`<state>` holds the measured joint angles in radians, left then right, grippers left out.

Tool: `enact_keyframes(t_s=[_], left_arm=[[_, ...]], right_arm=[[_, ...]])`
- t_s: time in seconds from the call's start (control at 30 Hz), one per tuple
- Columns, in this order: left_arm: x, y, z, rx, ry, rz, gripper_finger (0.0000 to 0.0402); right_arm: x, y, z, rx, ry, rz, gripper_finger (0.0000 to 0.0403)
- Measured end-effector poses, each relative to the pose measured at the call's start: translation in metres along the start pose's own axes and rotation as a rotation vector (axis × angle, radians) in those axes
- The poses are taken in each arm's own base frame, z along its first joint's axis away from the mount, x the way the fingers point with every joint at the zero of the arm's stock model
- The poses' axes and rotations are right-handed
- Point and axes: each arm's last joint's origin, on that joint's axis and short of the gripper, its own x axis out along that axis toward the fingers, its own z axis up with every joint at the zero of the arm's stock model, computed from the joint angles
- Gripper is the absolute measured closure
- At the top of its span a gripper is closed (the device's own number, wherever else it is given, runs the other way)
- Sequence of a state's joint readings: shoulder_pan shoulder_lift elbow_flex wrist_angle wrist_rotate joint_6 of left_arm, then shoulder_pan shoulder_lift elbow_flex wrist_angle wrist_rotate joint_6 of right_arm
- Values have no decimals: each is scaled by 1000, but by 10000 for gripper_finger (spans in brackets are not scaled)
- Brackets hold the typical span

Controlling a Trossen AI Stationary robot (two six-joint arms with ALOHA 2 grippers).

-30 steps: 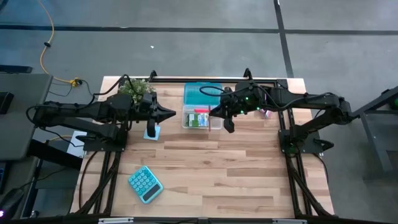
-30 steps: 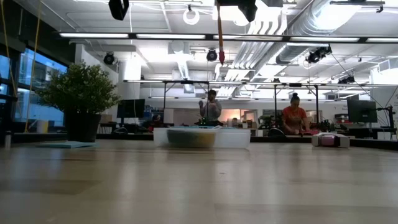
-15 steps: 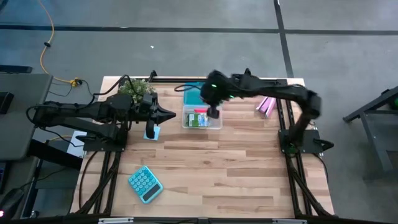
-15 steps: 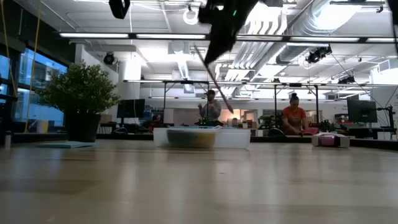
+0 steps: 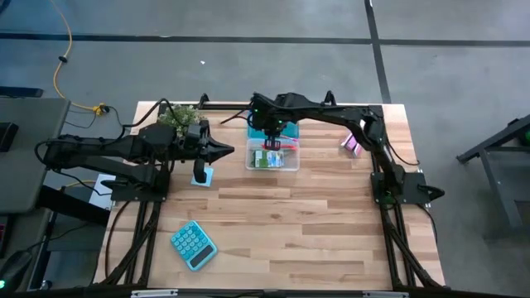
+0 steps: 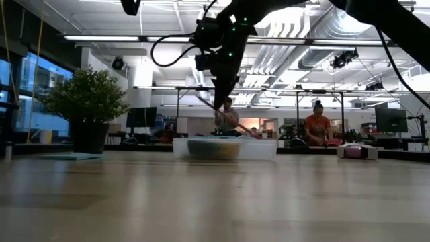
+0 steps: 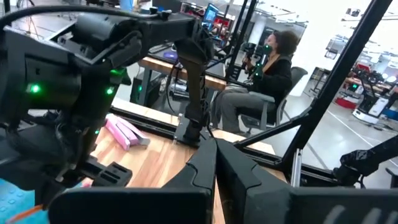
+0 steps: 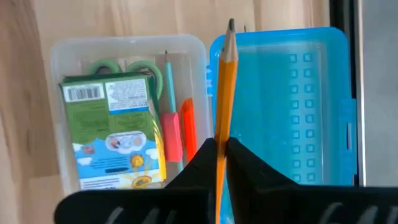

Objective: Pack school essentials
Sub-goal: Put the orange pencil into the supply box

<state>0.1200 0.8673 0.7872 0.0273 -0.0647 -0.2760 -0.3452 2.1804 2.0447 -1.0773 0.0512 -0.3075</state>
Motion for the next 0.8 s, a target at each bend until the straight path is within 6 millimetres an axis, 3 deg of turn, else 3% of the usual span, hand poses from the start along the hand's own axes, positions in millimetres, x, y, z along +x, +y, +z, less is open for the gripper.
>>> enact_keyframes(t_s=[0.27, 0.37, 0.67, 0.8], left_arm=[[0, 0, 0, 26, 0, 0, 401], [0, 0, 0, 26, 0, 0, 401], [0, 0, 0, 21, 0, 0, 401], [0, 0, 0, 18, 0, -1, 401]], right_arm=[[-28, 3, 10, 38, -36, -6, 403], [-30, 4, 11, 55, -34, -3, 403], [4, 7, -6, 75, 67, 30, 403], [8, 7, -7, 69, 72, 9, 403]])
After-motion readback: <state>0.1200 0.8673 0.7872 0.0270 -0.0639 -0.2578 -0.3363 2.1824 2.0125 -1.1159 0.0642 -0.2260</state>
